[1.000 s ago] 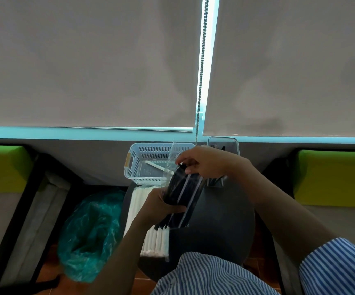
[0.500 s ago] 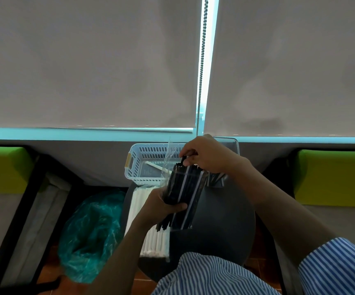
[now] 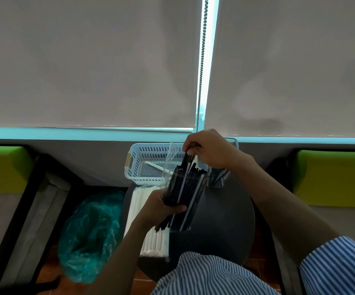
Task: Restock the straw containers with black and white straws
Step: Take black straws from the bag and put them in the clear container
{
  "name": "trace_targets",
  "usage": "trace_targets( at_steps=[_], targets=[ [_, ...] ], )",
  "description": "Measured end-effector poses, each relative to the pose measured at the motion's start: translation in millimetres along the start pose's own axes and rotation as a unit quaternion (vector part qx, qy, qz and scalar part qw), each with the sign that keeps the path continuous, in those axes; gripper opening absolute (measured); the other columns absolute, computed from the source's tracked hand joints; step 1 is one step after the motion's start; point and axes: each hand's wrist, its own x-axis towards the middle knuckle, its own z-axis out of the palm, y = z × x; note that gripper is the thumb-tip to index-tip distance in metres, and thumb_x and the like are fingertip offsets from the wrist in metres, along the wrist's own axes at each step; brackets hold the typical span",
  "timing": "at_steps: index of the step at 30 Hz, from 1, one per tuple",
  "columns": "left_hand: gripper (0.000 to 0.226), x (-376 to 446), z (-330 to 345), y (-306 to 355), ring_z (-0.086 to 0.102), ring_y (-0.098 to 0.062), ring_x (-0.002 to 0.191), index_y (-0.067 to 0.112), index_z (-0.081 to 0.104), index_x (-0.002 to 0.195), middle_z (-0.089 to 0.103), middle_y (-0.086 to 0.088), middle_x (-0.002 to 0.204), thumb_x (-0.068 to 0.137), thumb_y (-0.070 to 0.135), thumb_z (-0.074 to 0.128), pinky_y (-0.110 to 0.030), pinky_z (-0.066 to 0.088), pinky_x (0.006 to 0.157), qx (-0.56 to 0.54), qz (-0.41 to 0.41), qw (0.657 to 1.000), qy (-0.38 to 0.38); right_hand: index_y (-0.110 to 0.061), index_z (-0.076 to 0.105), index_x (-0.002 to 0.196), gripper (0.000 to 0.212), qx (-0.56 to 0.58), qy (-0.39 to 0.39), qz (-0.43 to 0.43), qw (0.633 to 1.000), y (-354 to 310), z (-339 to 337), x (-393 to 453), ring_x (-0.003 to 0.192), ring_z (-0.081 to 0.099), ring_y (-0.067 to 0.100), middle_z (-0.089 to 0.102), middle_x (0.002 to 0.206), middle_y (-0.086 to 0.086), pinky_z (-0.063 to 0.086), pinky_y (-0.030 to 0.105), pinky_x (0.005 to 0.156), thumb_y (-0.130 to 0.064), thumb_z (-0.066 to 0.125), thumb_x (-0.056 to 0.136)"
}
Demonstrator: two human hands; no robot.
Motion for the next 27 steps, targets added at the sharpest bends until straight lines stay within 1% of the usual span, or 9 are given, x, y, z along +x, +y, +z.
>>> trace_targets(
  at_steps=[3, 6, 8, 11, 13, 17, 21, 25, 27],
  targets=[
    [0.038, 1, -1, -1, 0.074, -0.012, 0.099, 0.024, 0.075, 0.109, 0.078, 0.006, 0.105, 0.074, 0.013, 0.087, -0.036, 0.059, 0.092, -0.004, -0.002, 1.000, 0.001, -0.008, 0.075, 0.100, 0.018, 0.025, 0.027, 0.009, 0.999, -1, 1, -1, 0.078, 0.067, 0.000, 0.075, 0.090, 0.000, 0.047, 0.004, 0.073, 0.003, 0.065, 0.090],
    [0.039, 3, -1, 0, 0.074, -0.011, 0.099, 0.026, 0.075, 0.108, 0.078, 0.007, 0.104, 0.073, 0.014, 0.088, -0.035, 0.058, 0.091, 0.002, 0.001, 1.000, 0.003, -0.013, 0.069, 0.113, 0.020, 0.063, 0.058, 0.040, 0.996, -4, 3, -4, 0.083, 0.069, 0.006, 0.075, 0.095, -0.005, 0.051, 0.011, 0.078, -0.016, 0.069, 0.093],
    [0.038, 3, 0, 1, 0.074, -0.010, 0.097, 0.027, 0.075, 0.107, 0.078, 0.007, 0.103, 0.074, 0.014, 0.087, -0.032, 0.059, 0.090, 0.000, 0.006, 1.000, 0.008, -0.015, 0.066, 0.120, 0.031, 0.038, 0.028, 0.056, 0.997, -5, 4, -7, 0.087, 0.066, 0.011, 0.071, 0.099, -0.006, 0.051, 0.021, 0.080, -0.029, 0.070, 0.093],
    [0.035, 3, 1, 3, 0.074, -0.010, 0.096, 0.024, 0.075, 0.106, 0.078, 0.007, 0.102, 0.076, 0.011, 0.085, -0.029, 0.060, 0.086, -0.015, 0.014, 1.000, 0.019, -0.016, 0.064, 0.117, 0.032, -0.002, -0.025, 0.062, 0.998, -5, 8, -9, 0.084, 0.061, 0.014, 0.064, 0.096, -0.006, 0.045, 0.022, 0.070, -0.037, 0.068, 0.093],
    [0.034, 5, 1, 5, 0.074, -0.010, 0.096, 0.023, 0.075, 0.107, 0.078, 0.007, 0.103, 0.076, 0.010, 0.085, -0.027, 0.060, 0.084, -0.015, 0.019, 1.000, 0.016, -0.016, 0.066, 0.112, 0.026, 0.027, -0.005, 0.074, 0.997, -4, 14, -9, 0.080, 0.064, 0.017, 0.067, 0.093, -0.003, 0.051, 0.027, 0.069, -0.035, 0.066, 0.095],
    [0.037, 5, 2, 6, 0.074, -0.011, 0.097, 0.021, 0.076, 0.108, 0.078, 0.007, 0.103, 0.074, 0.010, 0.086, -0.028, 0.059, 0.086, -0.016, 0.022, 1.000, 0.015, -0.020, 0.069, 0.107, 0.019, 0.100, 0.023, 0.108, 0.989, -5, 26, -8, 0.089, 0.069, 0.018, 0.073, 0.096, -0.004, 0.056, 0.035, 0.085, -0.035, 0.066, 0.095],
    [0.038, 4, 4, 4, 0.074, -0.013, 0.099, 0.023, 0.075, 0.109, 0.078, 0.007, 0.105, 0.075, 0.009, 0.086, -0.028, 0.059, 0.087, -0.030, 0.026, 0.999, 0.008, -0.011, 0.068, 0.102, 0.008, 0.224, 0.038, 0.112, 0.967, -9, 30, -11, 0.093, 0.073, 0.014, 0.078, 0.091, -0.003, 0.055, 0.043, 0.096, -0.015, 0.062, 0.098],
    [0.035, 3, 3, 2, 0.074, -0.012, 0.097, 0.019, 0.076, 0.108, 0.078, 0.006, 0.103, 0.076, 0.007, 0.085, -0.028, 0.060, 0.086, -0.024, 0.020, 0.999, 0.004, 0.000, 0.061, 0.102, 0.009, 0.331, 0.080, 0.117, 0.933, -14, 24, -11, 0.091, 0.074, 0.026, 0.077, 0.089, 0.011, 0.056, 0.050, 0.094, -0.002, 0.052, 0.101],
    [0.034, 2, 3, 1, 0.075, -0.012, 0.096, 0.017, 0.076, 0.107, 0.079, 0.005, 0.101, 0.077, 0.005, 0.084, -0.027, 0.060, 0.084, -0.025, 0.020, 0.999, 0.003, -0.002, 0.058, 0.103, 0.008, 0.376, 0.107, 0.119, 0.913, -14, 21, -9, 0.092, 0.074, 0.031, 0.076, 0.090, 0.015, 0.056, 0.054, 0.093, -0.002, 0.050, 0.102]
  ],
)
